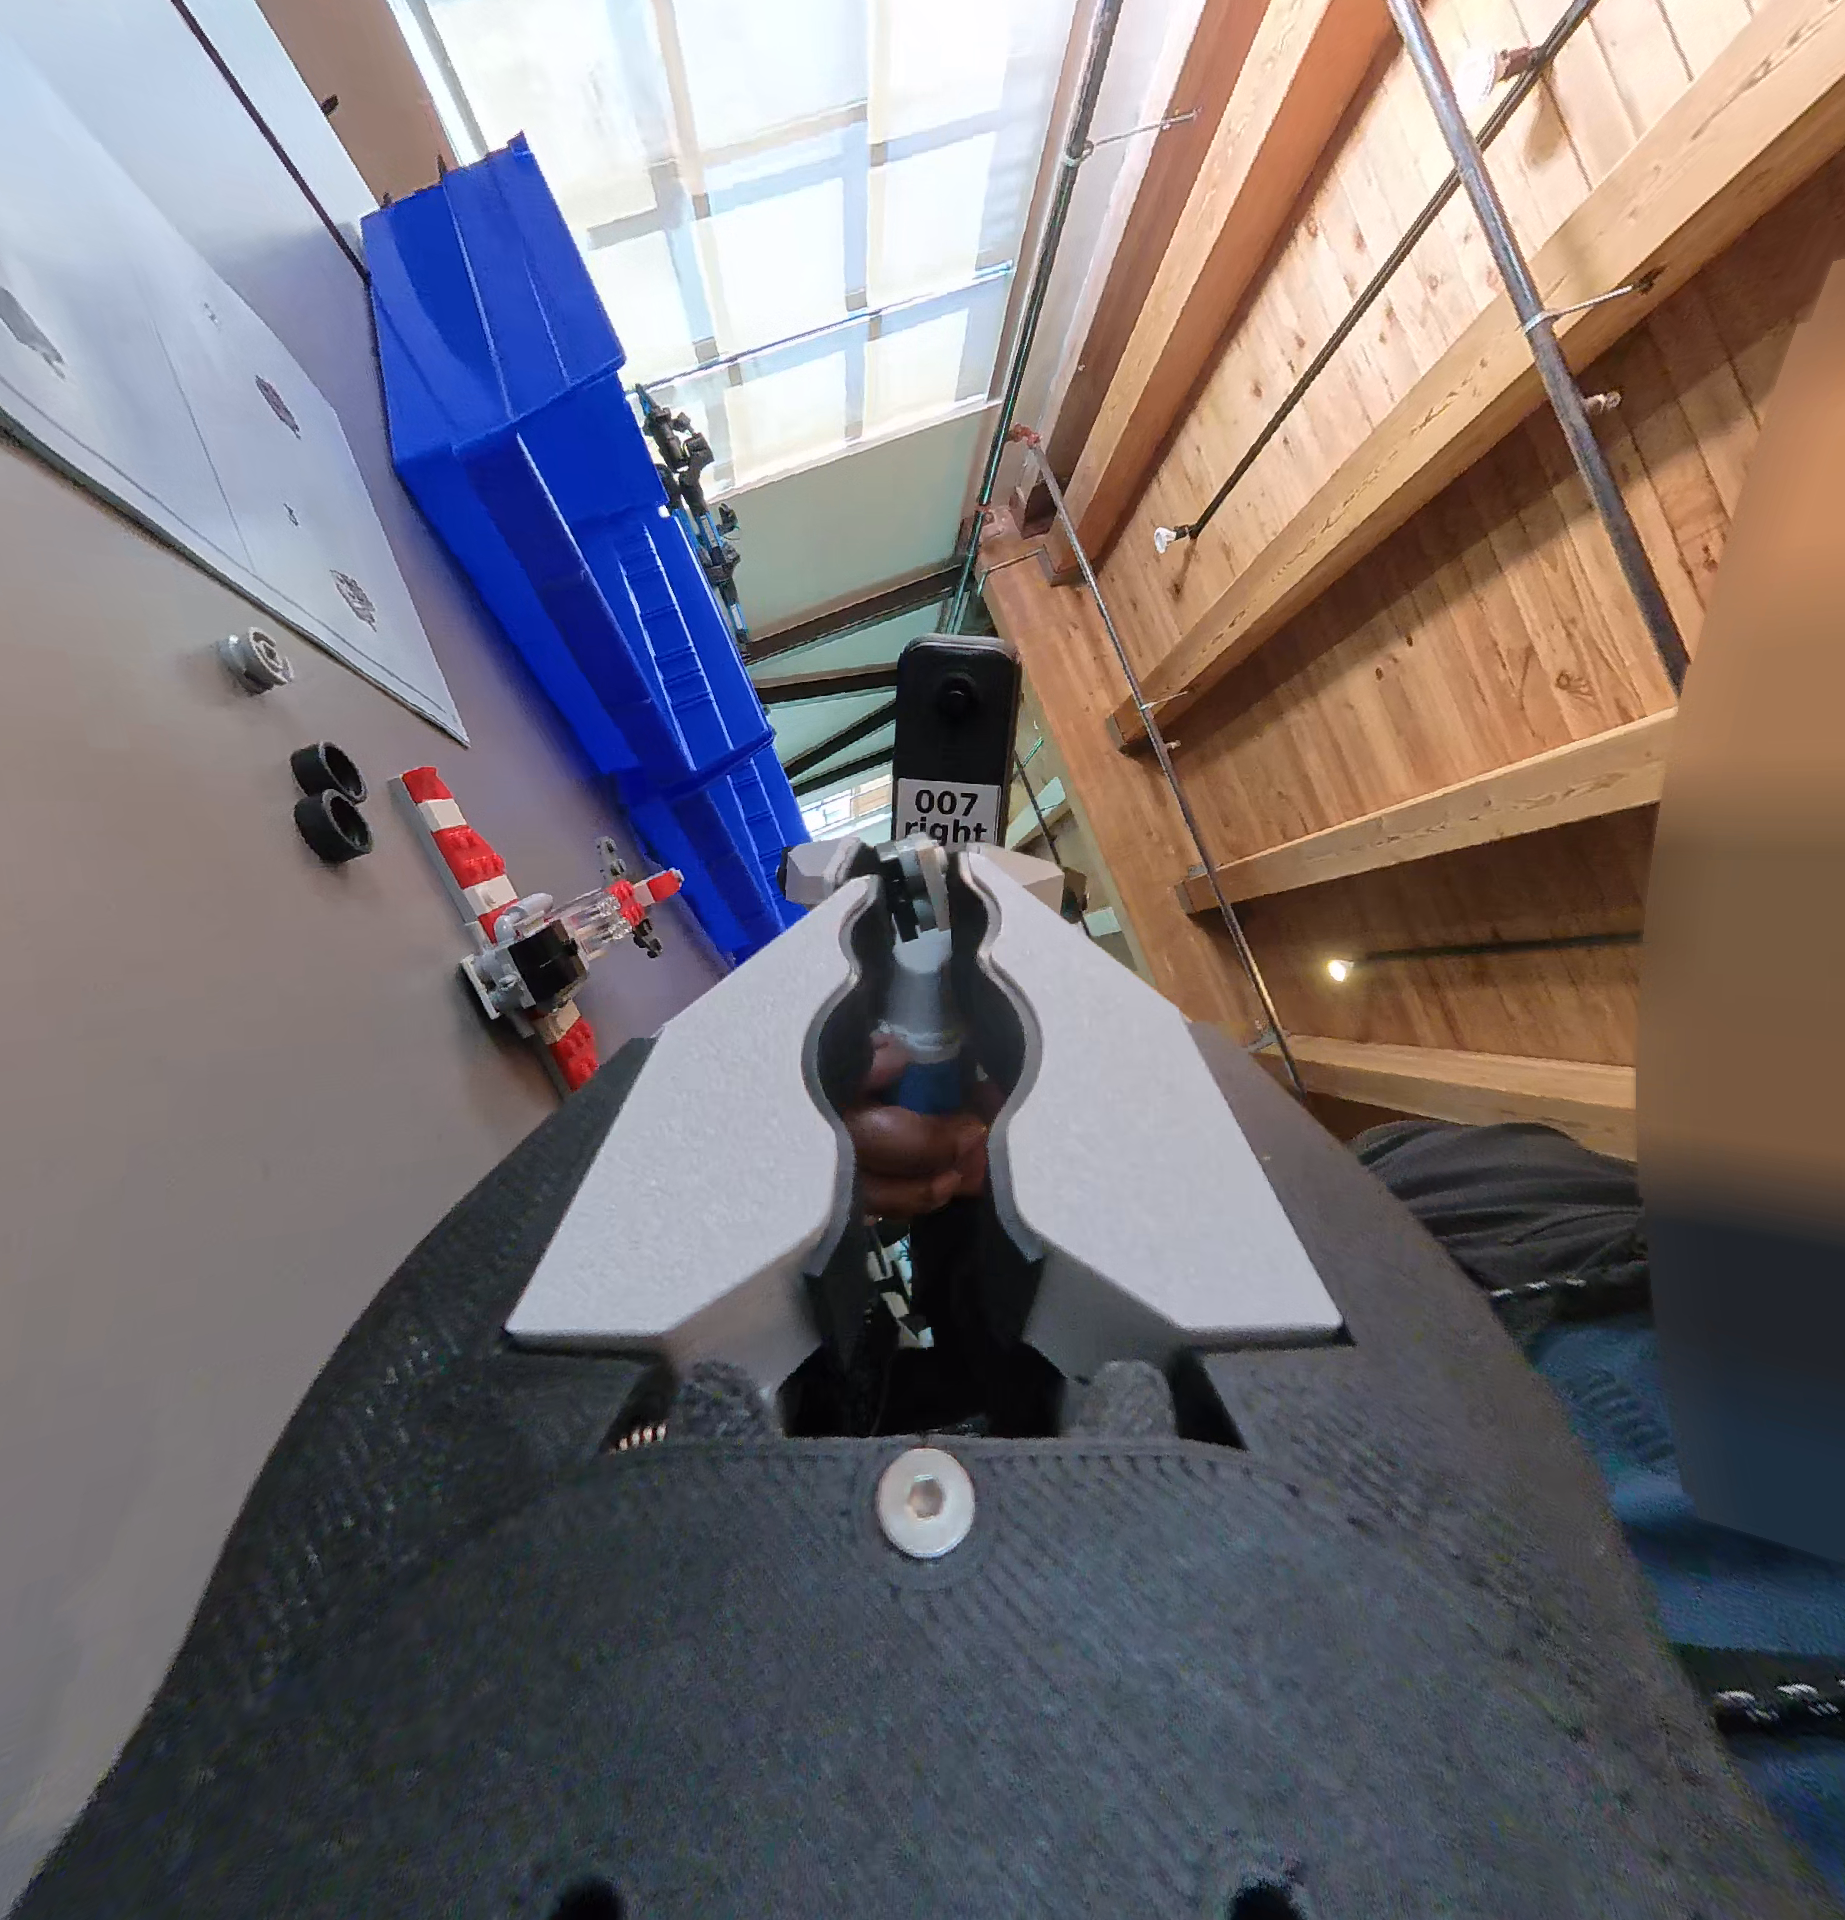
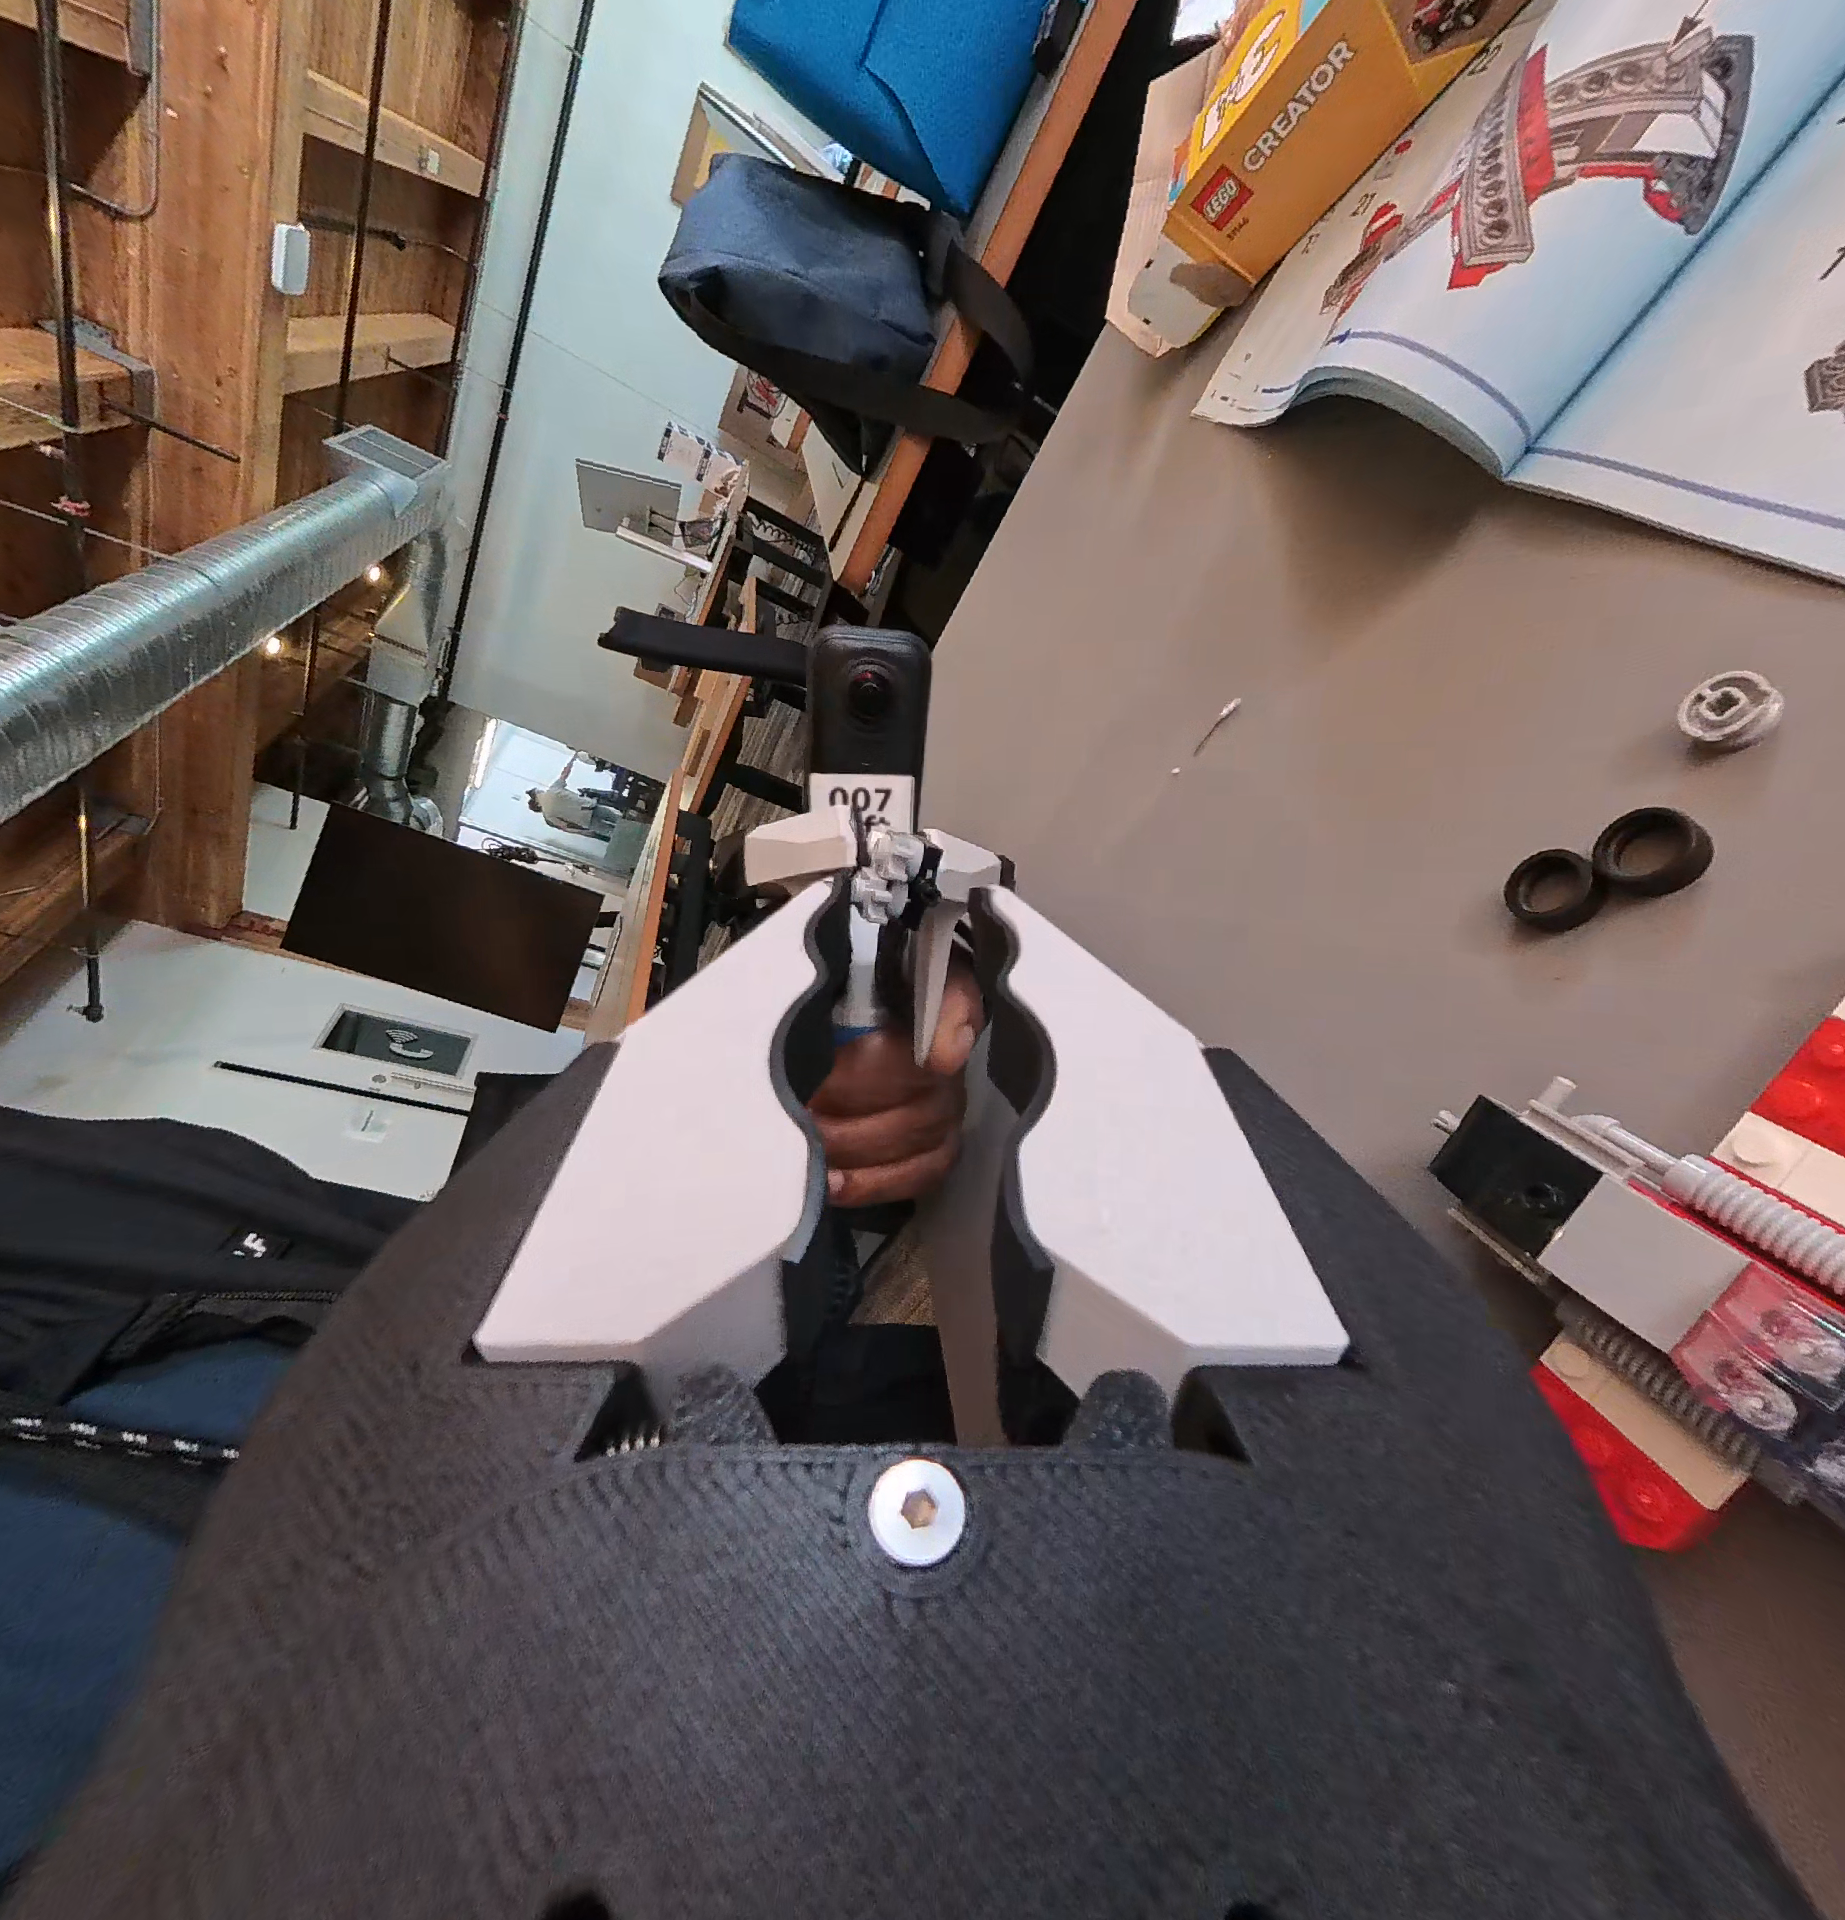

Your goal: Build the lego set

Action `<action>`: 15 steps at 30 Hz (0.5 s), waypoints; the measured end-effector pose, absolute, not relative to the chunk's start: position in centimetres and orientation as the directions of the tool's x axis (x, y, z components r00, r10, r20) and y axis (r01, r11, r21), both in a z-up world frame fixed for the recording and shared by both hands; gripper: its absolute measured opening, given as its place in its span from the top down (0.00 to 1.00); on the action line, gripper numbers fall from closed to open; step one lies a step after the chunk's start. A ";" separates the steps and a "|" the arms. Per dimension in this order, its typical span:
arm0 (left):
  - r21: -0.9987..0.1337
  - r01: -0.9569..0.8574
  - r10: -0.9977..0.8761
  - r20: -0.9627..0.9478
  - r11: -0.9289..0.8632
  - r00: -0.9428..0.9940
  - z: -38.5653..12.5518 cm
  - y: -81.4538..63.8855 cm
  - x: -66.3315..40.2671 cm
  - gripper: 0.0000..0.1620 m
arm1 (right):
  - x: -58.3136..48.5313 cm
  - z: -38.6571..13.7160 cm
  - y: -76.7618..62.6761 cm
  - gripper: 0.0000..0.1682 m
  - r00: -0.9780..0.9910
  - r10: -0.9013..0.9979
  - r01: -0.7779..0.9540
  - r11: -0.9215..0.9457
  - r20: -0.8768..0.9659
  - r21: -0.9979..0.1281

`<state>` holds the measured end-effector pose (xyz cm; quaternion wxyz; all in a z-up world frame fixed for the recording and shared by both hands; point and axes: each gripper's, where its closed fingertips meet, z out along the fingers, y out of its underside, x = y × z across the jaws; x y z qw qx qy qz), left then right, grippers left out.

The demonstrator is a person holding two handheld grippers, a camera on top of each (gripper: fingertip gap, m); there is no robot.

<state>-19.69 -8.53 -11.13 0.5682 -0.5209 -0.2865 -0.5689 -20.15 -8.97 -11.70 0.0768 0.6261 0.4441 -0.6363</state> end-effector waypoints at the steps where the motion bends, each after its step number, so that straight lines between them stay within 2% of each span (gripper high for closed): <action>1: -0.277 0.942 -0.348 0.916 -0.189 0.199 -11.1 -8.5 -19.7 0.94 | -20.1 -11.6 -9.0 0.88 -0.209 0.458 0.654 -0.591 -0.864 -0.472; 6: -0.320 0.930 -0.361 0.901 -0.182 0.239 -10.7 -8.7 -19.6 0.94 | -20.0 -11.0 -9.4 0.91 -0.238 0.436 0.659 -0.584 -0.868 -0.474; 15: -0.428 0.884 -0.384 0.860 -0.187 0.335 -9.9 -9.1 -19.1 0.94 | -19.5 -10.3 -9.9 0.92 -0.277 0.411 0.681 -0.554 -0.869 -0.479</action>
